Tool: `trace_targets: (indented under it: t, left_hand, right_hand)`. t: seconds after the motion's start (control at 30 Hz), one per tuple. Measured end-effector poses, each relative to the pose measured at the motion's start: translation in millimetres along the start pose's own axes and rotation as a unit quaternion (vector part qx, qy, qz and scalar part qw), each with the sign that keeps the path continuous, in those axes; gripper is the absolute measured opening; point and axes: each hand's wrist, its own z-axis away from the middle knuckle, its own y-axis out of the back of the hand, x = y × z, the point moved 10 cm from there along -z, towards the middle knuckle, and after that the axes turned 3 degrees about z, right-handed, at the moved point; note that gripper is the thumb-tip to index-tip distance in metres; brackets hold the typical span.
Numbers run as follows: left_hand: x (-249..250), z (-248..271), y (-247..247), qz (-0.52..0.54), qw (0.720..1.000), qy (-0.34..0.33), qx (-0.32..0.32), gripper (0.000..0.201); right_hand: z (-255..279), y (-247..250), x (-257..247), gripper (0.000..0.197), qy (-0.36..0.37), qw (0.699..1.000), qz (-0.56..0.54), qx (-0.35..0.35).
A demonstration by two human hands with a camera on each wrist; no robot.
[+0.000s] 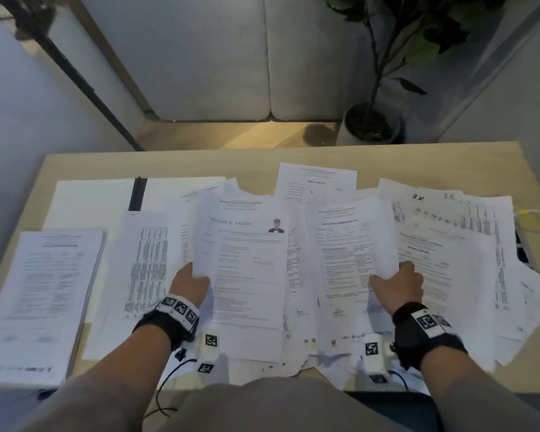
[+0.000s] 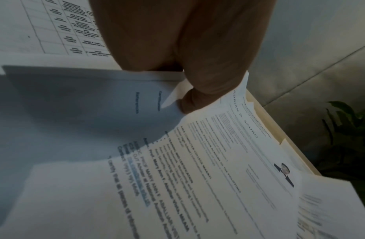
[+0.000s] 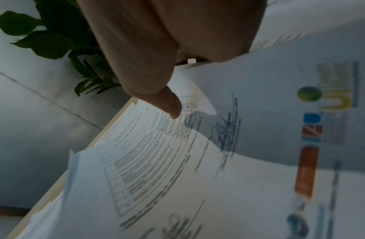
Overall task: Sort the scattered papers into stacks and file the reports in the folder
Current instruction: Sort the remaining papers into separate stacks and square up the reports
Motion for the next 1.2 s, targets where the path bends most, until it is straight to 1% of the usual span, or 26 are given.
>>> trace_targets:
  t: [0.07,0.17,0.2,0.27,0.33,0.37,0.4,0.47,0.53,0.57,0.6,0.7,0.77,0.83,0.87,0.97,1.0,1.1,1.13,1.17,1.2]
  left_hand:
    - [0.7,1.0,0.2,0.002,1.000,-0.005,0.004,0.018]
    - [-1.7,0.5,0.8,0.009,1.000,-0.006,0.016,0.017]
    - [-3.7,-0.5,1.0,0.012,1.000,-0.004,0.020,0.015]
    - [-9.5,-2.9,4.3,0.006,0.999,0.003,0.046,0.013]
    - [-15.0,-3.5,11.5,-0.087,0.992,0.012,0.090,0.025]
    - [-18.5,-2.8,14.5,-0.134,0.985,0.022,0.106,0.033]
    - [-21.6,-1.8,16.1,-0.162,0.980,0.034,0.110,0.039]
    - [-26.6,-3.5,17.0,-0.190,0.975,0.041,0.107,0.045]
    - [-28.5,-6.6,19.3,-0.197,0.974,0.040,0.105,0.048]
    - [-28.7,-8.3,21.7,-0.189,0.975,0.038,0.107,0.047]
    - [-28.7,-9.7,25.0,-0.176,0.978,0.035,0.110,0.045]
    - [-32.1,-15.2,38.5,-0.148,0.980,0.028,0.128,0.040]
    - [-37.0,-19.3,48.3,-0.130,0.982,0.031,0.131,0.035]
    - [-42.4,-23.9,55.8,-0.118,0.984,0.025,0.130,0.028]
    - [-43.6,-24.6,58.9,-0.115,0.984,0.018,0.132,0.023]
    - [-39.4,-21.4,66.9,-0.098,0.984,-0.009,0.146,0.013]
    - [-35.4,-17.9,69.0,-0.098,0.983,-0.016,0.152,0.012]
    - [-27.5,-8.6,72.6,-0.070,0.984,-0.033,0.161,0.011]
    - [-27.3,-6.4,74.0,-0.054,0.984,-0.035,0.165,0.007]
    - [-28.0,-4.1,74.9,-0.032,0.986,-0.033,0.163,0.008]
    - [-30.2,-3.2,75.1,-0.008,0.987,-0.027,0.159,0.020]
  right_hand:
    - [6.6,-10.3,-7.2,0.061,0.006,0.999,-0.038,-0.016]
    - [7.8,-23.0,-12.0,0.070,-0.005,0.999,-0.020,-0.035]
    - [9.4,-25.3,-14.2,0.076,-0.012,0.999,0.008,-0.035]
    - [14.4,-29.5,-17.1,0.087,-0.024,0.993,0.109,-0.040]
    - [17.4,-30.6,-18.5,0.091,-0.019,0.985,0.166,-0.030]
    - [18.4,-30.2,-18.2,0.088,-0.021,0.984,0.177,-0.025]
    - [15.8,-30.3,-16.7,0.081,-0.017,0.983,0.180,-0.020]
    - [10.7,-26.7,-12.7,0.058,-0.017,0.985,0.170,-0.021]
    - [2.6,-14.7,-12.3,0.035,0.005,0.991,0.132,-0.010]
    - [-0.6,-5.1,-11.4,0.027,0.010,0.992,0.123,-0.002]
    - [-4.3,5.7,-9.0,0.028,0.011,0.992,0.123,0.011]
    - [-18.7,36.4,19.9,0.057,-0.046,0.983,0.170,0.043]
    - [-25.1,40.5,39.7,0.074,-0.084,0.978,0.188,0.025]
    - [-27.6,38.8,56.5,0.095,-0.122,0.978,0.167,0.006]
    - [-27.2,38.2,59.5,0.104,-0.126,0.981,0.150,0.007]
    - [-30.0,40.7,61.5,0.115,-0.126,0.989,0.076,0.020]
    - [-30.1,42.5,62.5,0.119,-0.131,0.989,0.070,0.017]
    - [-29.3,49.0,66.2,0.128,-0.155,0.981,0.118,0.007]
    - [-28.9,51.1,66.8,0.130,-0.158,0.979,0.125,0.005]
    - [-29.5,52.9,67.4,0.133,-0.158,0.980,0.120,0.005]
    - [-30.7,54.0,67.2,0.135,-0.153,0.983,0.106,0.005]
